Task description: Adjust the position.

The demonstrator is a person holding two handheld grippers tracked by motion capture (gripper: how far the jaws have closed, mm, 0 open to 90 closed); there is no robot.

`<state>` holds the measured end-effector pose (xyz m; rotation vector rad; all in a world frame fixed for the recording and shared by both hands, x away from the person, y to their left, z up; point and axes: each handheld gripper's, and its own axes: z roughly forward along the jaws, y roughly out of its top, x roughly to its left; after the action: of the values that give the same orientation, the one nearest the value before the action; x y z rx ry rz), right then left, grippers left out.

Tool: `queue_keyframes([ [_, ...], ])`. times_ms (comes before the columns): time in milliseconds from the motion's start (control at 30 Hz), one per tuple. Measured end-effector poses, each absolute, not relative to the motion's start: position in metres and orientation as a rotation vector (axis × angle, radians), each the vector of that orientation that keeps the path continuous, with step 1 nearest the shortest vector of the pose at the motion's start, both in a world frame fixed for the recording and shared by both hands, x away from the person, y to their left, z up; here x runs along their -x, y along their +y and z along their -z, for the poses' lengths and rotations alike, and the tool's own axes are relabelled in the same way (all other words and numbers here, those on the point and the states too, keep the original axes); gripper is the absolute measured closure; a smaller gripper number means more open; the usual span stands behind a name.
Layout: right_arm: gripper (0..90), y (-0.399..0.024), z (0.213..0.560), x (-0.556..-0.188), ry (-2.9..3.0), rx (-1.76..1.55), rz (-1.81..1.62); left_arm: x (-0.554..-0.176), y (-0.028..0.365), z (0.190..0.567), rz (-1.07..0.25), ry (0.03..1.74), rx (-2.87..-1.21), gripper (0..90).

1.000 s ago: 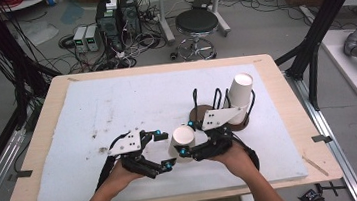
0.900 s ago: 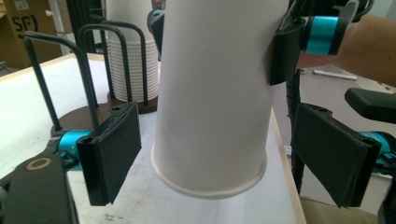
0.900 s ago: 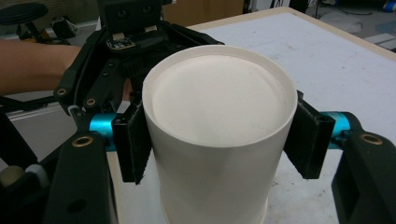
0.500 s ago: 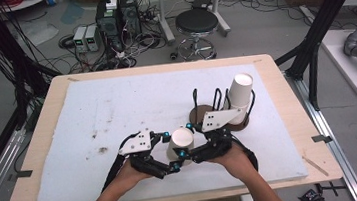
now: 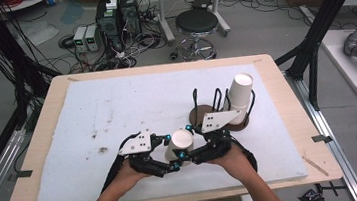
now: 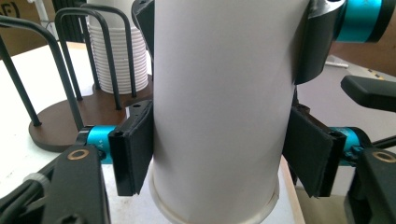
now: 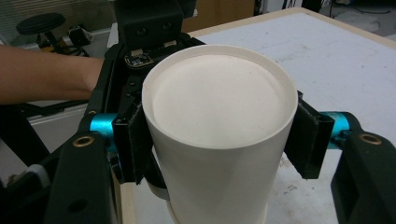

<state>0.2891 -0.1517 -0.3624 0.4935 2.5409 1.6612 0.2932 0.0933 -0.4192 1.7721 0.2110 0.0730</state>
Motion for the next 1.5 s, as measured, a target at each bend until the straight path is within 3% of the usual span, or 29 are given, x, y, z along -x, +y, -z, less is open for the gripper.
queue_keyframes([
  [167,20.8,-0.15,0.364,-0.289,2.539,-0.565,-1.665,-0.294,0.096,0.417,-0.074,0.232,-1.802,31.6],
  [967,20.7,-0.173,0.344,-0.3,2.575,-0.471,-1.537,-0.308,0.105,0.376,-0.117,0.214,-2.15,32.5],
  [1500,20.7,-0.14,0.341,-0.305,2.736,-0.235,-1.299,-0.307,0.095,0.366,-0.113,0.106,-2.334,32.4],
])
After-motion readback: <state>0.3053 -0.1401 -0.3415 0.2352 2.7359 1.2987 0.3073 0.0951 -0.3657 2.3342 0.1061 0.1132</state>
